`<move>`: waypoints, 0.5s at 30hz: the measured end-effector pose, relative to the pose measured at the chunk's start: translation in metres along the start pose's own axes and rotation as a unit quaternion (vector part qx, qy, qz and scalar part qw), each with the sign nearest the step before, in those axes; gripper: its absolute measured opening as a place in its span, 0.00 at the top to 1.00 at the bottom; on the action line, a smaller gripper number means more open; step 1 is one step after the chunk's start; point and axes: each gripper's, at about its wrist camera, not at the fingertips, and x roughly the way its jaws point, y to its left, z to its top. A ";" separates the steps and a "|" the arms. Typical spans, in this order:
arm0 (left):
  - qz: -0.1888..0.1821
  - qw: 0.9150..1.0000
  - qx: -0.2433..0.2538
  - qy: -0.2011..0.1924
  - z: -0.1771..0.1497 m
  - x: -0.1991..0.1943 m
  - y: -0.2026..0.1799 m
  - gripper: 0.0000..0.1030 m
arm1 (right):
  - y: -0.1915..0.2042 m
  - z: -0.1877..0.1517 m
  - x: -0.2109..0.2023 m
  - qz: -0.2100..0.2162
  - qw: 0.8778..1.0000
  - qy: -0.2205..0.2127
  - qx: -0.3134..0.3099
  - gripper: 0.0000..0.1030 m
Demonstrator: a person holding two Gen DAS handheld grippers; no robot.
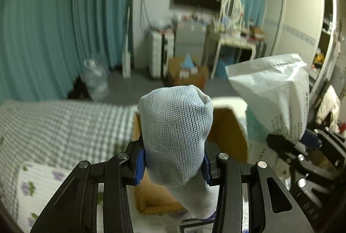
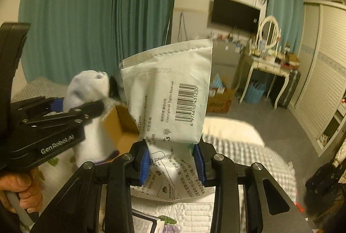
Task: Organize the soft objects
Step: 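Carry the sock with the left tool while the right tool carries the bag to the box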
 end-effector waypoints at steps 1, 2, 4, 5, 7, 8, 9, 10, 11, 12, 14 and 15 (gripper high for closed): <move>0.001 1.000 -0.002 0.006 -0.003 0.007 0.000 0.61 | 0.000 -0.005 0.018 0.005 1.000 0.016 0.007 0.66; 0.001 1.000 -0.002 0.017 -0.006 0.019 -0.001 0.61 | -0.001 -0.008 0.030 0.010 1.000 0.026 0.011 0.66; 0.003 0.999 0.000 0.034 -0.013 0.037 -0.001 0.61 | 0.002 -0.017 0.056 0.013 0.999 0.051 0.010 0.66; 0.004 0.999 0.003 0.042 -0.016 0.043 -0.003 0.61 | 0.003 -0.020 0.066 0.011 0.998 0.059 0.005 0.66; 0.002 0.998 0.008 0.060 -0.019 0.058 -0.004 0.61 | 0.006 -0.027 0.088 0.006 0.997 0.078 -0.006 0.65; -0.002 0.998 0.009 0.069 -0.023 0.064 -0.006 0.61 | 0.007 -0.030 0.095 0.007 0.996 0.086 -0.008 0.64; -0.003 0.997 0.008 0.074 -0.024 0.068 -0.006 0.61 | 0.006 -0.034 0.102 0.007 0.996 0.093 -0.010 0.64; -0.001 0.997 0.008 0.080 -0.027 0.072 -0.005 0.61 | 0.005 -0.039 0.111 0.005 0.995 0.104 -0.011 0.63; -0.001 0.997 0.007 0.083 -0.027 0.074 -0.005 0.60 | 0.003 -0.040 0.119 0.006 0.994 0.110 -0.011 0.62; -0.001 0.996 0.005 0.085 -0.027 0.076 -0.005 0.60 | 0.002 -0.042 0.123 0.006 0.993 0.115 -0.012 0.61; 0.002 0.996 0.003 0.088 -0.028 0.079 -0.004 0.58 | 0.003 -0.048 0.130 0.002 0.992 0.124 -0.014 0.60; 0.006 0.996 0.003 0.086 -0.028 0.080 -0.004 0.56 | 0.002 -0.051 0.132 0.001 0.992 0.126 -0.015 0.58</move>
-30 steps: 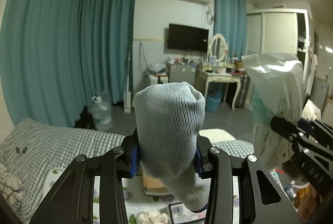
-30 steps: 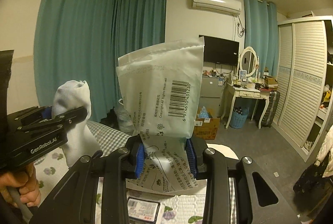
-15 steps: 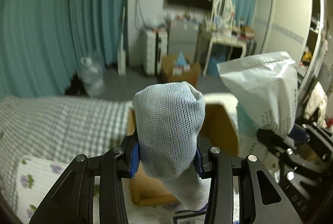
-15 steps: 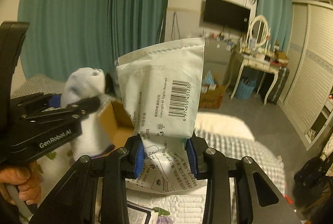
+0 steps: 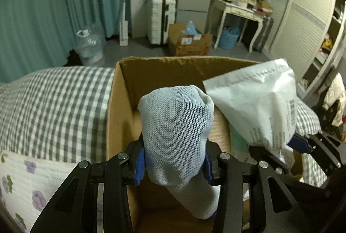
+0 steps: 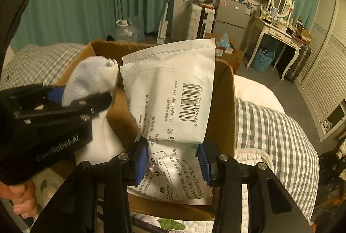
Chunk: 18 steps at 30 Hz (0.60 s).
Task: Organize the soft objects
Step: 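Carry the sock with the left tool while the right tool carries the bag to the box, then open both tools to drop the sock and bag into the box, then withdraw both tools from the box back toward the bedspread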
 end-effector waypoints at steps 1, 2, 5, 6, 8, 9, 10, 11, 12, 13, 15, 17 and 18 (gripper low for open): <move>0.003 1.000 0.000 -0.002 0.000 -0.001 0.000 0.56 | 0.001 -0.004 0.001 0.001 1.000 0.001 0.000 0.54; 0.003 1.000 0.000 -0.005 0.000 -0.003 0.001 0.53 | 0.000 -0.002 0.004 0.003 1.000 0.003 0.001 0.53; -0.008 1.000 -0.015 -0.001 0.002 -0.006 0.006 0.50 | -0.001 -0.007 -0.003 0.006 1.000 -0.001 0.003 0.46; -0.005 1.000 -0.018 0.002 0.008 -0.002 0.004 0.48 | -0.001 -0.006 -0.006 0.006 1.000 -0.004 0.002 0.43; 0.001 1.000 -0.021 0.005 0.011 -0.008 0.005 0.47 | 0.001 -0.008 -0.017 0.004 1.000 -0.012 0.001 0.39; 0.002 1.000 -0.021 0.004 0.013 -0.013 0.005 0.46 | 0.003 -0.008 -0.028 0.002 1.000 -0.019 0.001 0.37; 0.004 1.000 -0.020 0.001 0.014 -0.018 0.005 0.46 | 0.002 -0.007 -0.034 0.000 1.000 -0.024 0.002 0.37; 0.007 1.000 -0.019 -0.005 0.016 -0.024 0.005 0.43 | 0.001 -0.006 -0.040 -0.002 1.000 -0.029 0.004 0.36; 0.010 1.000 -0.015 -0.012 0.018 -0.031 0.004 0.37 | -0.001 -0.004 -0.046 -0.003 0.999 -0.035 0.006 0.36; 0.013 1.000 -0.012 -0.017 0.019 -0.036 0.004 0.34 | -0.005 -0.001 -0.057 -0.004 0.999 -0.043 0.012 0.35; 0.018 0.999 -0.005 -0.037 0.022 -0.053 0.002 0.32 | -0.009 0.001 -0.073 -0.007 0.998 -0.056 0.021 0.35; 0.020 0.998 0.002 -0.053 0.025 -0.071 0.000 0.32 | -0.013 0.005 -0.094 -0.009 0.997 -0.070 0.028 0.35; 0.025 0.998 0.005 -0.060 0.027 -0.080 -0.002 0.32 | -0.015 0.006 -0.104 -0.010 0.997 -0.077 0.030 0.35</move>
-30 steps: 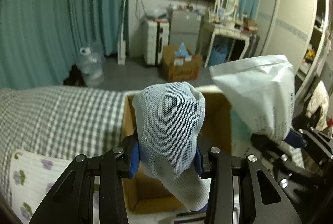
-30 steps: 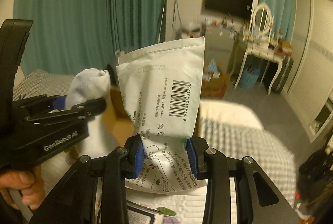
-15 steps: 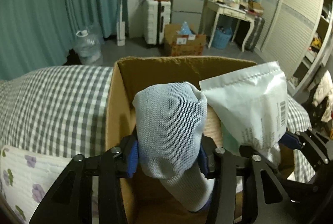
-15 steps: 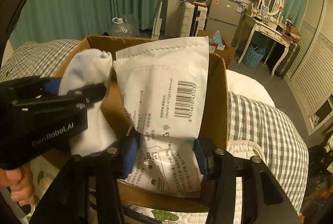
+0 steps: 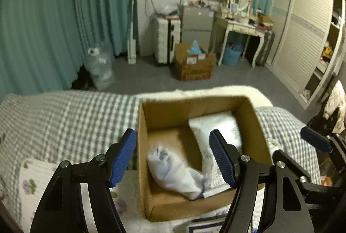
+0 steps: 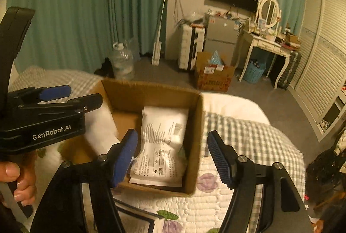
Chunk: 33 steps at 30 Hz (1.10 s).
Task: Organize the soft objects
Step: 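Withdraw both tools from the box back toward the bedspread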
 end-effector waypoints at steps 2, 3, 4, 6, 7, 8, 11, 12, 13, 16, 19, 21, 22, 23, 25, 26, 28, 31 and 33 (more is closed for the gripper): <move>0.008 1.000 0.001 -0.010 0.005 -0.015 0.001 0.32 | 0.001 0.005 -0.023 -0.004 1.000 -0.015 0.001 0.34; 0.007 1.000 -0.001 -0.016 0.007 -0.023 0.001 0.32 | 0.000 0.006 -0.033 -0.006 1.000 -0.021 0.001 0.34; 0.005 1.000 -0.005 -0.024 0.009 -0.036 0.002 0.32 | -0.001 0.009 -0.049 -0.009 0.999 -0.031 0.001 0.34; 0.002 0.999 -0.013 -0.038 0.010 -0.055 0.004 0.32 | -0.004 0.017 -0.069 -0.011 0.999 -0.044 0.001 0.34; 0.000 0.999 -0.017 -0.049 0.010 -0.070 0.006 0.32 | -0.005 0.019 -0.082 -0.011 0.999 -0.052 0.001 0.33; -0.001 0.998 -0.020 -0.057 0.013 -0.082 0.006 0.32 | -0.005 0.020 -0.097 -0.012 0.998 -0.061 0.001 0.32; -0.002 0.995 -0.027 -0.091 0.015 -0.122 0.009 0.32 | -0.005 0.024 -0.136 -0.012 0.996 -0.090 0.003 0.27; 0.000 0.994 -0.028 -0.102 0.015 -0.133 0.010 0.32 | -0.004 0.024 -0.148 -0.011 0.995 -0.098 0.004 0.24; 0.003 0.993 -0.029 -0.112 0.015 -0.146 0.012 0.32 | -0.003 0.024 -0.164 -0.011 0.994 -0.110 0.004 0.21; 0.011 0.989 -0.033 -0.144 0.010 -0.184 0.018 0.06 | 0.003 0.021 -0.201 -0.013 0.990 -0.137 0.003 0.11; 0.025 0.977 -0.043 -0.209 -0.002 -0.227 0.025 0.00 | 0.011 0.016 -0.233 -0.018 0.987 -0.158 0.001 0.07; 0.032 0.972 -0.041 -0.227 -0.008 -0.243 0.027 0.00 | 0.015 0.015 -0.250 -0.019 0.986 -0.169 0.000 0.03; 0.033 0.971 -0.040 -0.232 -0.011 -0.251 0.029 0.00 | 0.018 0.013 -0.262 -0.019 0.984 -0.175 0.000 0.00; 0.031 0.971 -0.040 -0.235 -0.015 -0.260 0.032 0.00 | 0.020 0.012 -0.270 -0.018 0.984 -0.179 0.000 0.00; 0.027 0.970 -0.042 -0.237 -0.019 -0.271 0.036 0.00 | 0.022 0.008 -0.289 -0.017 0.982 -0.189 0.002 0.00; 0.026 0.970 -0.044 -0.237 -0.021 -0.278 0.038 0.00 | 0.023 0.006 -0.296 -0.018 0.981 -0.194 0.003 0.00; 0.024 0.970 -0.043 -0.237 -0.028 -0.288 0.037 0.00 | 0.028 0.001 -0.313 -0.021 0.979 -0.202 0.002 0.00; 0.028 0.970 -0.039 -0.240 -0.034 -0.301 0.034 0.00 | 0.029 -0.006 -0.335 -0.024 0.976 -0.215 0.000 0.00; 0.044 0.967 -0.038 -0.249 -0.039 -0.307 0.033 0.00 | 0.030 -0.011 -0.346 -0.025 0.975 -0.221 0.000 0.00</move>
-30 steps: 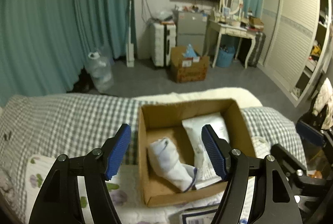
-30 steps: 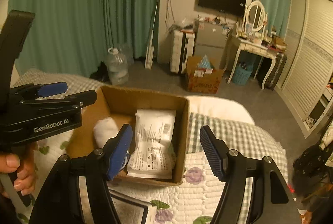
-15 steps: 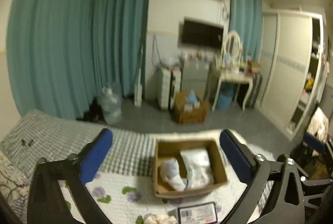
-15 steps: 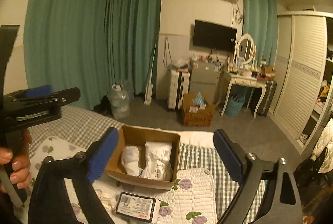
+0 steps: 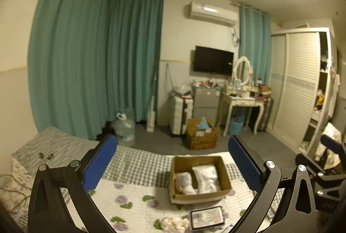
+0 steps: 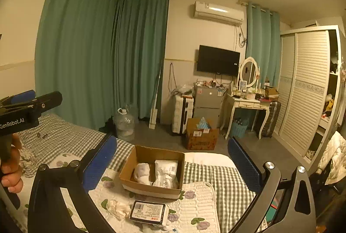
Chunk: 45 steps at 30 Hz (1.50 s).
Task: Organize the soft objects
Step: 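Withdraw both tools from the box back toward the bedspread, then grasp the cream lace cloth with the left tool while the right tool grasps the blue pouch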
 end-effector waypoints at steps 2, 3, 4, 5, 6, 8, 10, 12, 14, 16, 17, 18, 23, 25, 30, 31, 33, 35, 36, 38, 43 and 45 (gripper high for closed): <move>0.004 1.000 0.006 -0.005 -0.003 -0.006 0.001 0.00 | 0.000 0.000 -0.009 0.001 1.000 -0.002 0.000 0.00; 0.005 1.000 0.010 -0.008 -0.005 -0.010 0.002 0.00 | 0.000 0.000 -0.013 0.001 1.000 -0.001 -0.001 0.00; 0.006 1.000 0.011 -0.008 -0.007 -0.011 0.002 0.00 | 0.000 -0.002 -0.016 0.002 1.000 -0.002 -0.003 0.00; 0.008 1.000 0.013 -0.009 -0.010 -0.014 0.003 0.00 | 0.001 -0.003 -0.019 0.002 1.000 -0.002 -0.004 0.00; 0.009 1.000 0.014 -0.008 -0.012 -0.014 0.003 0.00 | 0.002 -0.004 -0.022 0.003 1.000 -0.003 -0.005 0.00; 0.011 1.000 0.015 -0.003 -0.019 -0.014 0.002 0.00 | 0.004 -0.006 -0.026 0.006 1.000 -0.001 -0.007 0.00; 0.010 1.000 0.020 0.004 -0.026 -0.013 0.002 0.00 | 0.007 -0.010 -0.028 0.012 1.000 0.002 -0.011 0.00; 0.008 1.000 0.024 0.014 -0.033 -0.008 0.001 0.00 | 0.009 -0.014 -0.027 0.011 1.000 0.005 -0.013 0.00; 0.011 0.999 0.028 0.023 -0.041 -0.004 0.000 0.00 | 0.012 -0.019 -0.024 0.011 1.000 0.014 -0.018 0.00; 0.019 0.999 0.037 0.029 -0.048 0.000 -0.002 0.00 | 0.013 -0.026 -0.017 0.010 0.999 0.024 -0.023 0.00; 0.021 0.998 0.042 0.031 -0.051 0.001 -0.003 0.00 | 0.014 -0.030 -0.015 0.010 0.999 0.028 -0.026 0.00; 0.022 0.998 0.048 0.034 -0.054 0.004 -0.004 0.00 | 0.014 -0.033 -0.012 0.010 0.999 0.031 -0.028 0.00; 0.003 0.997 0.060 0.051 -0.072 0.018 -0.006 0.00 | 0.019 -0.057 0.006 0.011 0.997 0.057 -0.044 0.00; 0.004 0.997 0.053 0.058 -0.080 0.025 -0.006 0.00 | 0.020 -0.066 0.013 0.007 0.997 0.063 -0.054 0.00; 0.003 0.996 0.045 0.078 -0.097 0.044 -0.005 0.00 | 0.017 -0.086 0.034 -0.004 0.994 0.088 -0.066 0.00; 0.004 0.996 0.045 0.082 -0.100 0.049 -0.004 0.00 | 0.016 -0.093 0.039 -0.004 0.993 0.098 -0.064 0.00; 0.006 0.994 0.048 0.095 -0.108 0.059 -0.005 0.00 | 0.013 -0.103 0.048 -0.004 0.992 0.112 -0.060 0.00; 0.006 0.993 0.048 0.107 -0.119 0.068 -0.005 0.00 | 0.007 -0.117 0.058 -0.003 0.990 0.130 -0.053 0.00; 0.007 0.992 0.047 0.114 -0.124 0.073 -0.005 0.00 | 0.006 -0.123 0.063 -0.004 0.989 0.137 -0.051 0.00; 0.007 0.991 0.047 0.127 -0.135 0.085 -0.004 0.00 | 0.001 -0.138 0.074 -0.005 0.986 0.158 -0.047 0.00; 0.008 0.986 0.046 0.163 -0.167 0.112 -0.001 0.00 | -0.007 -0.176 0.098 -0.015 0.977 0.207 -0.045 0.00; 0.009 0.982 0.052 0.179 -0.182 0.124 -0.001 0.00 | -0.011 -0.192 0.108 -0.016 0.973 0.228 -0.040 0.00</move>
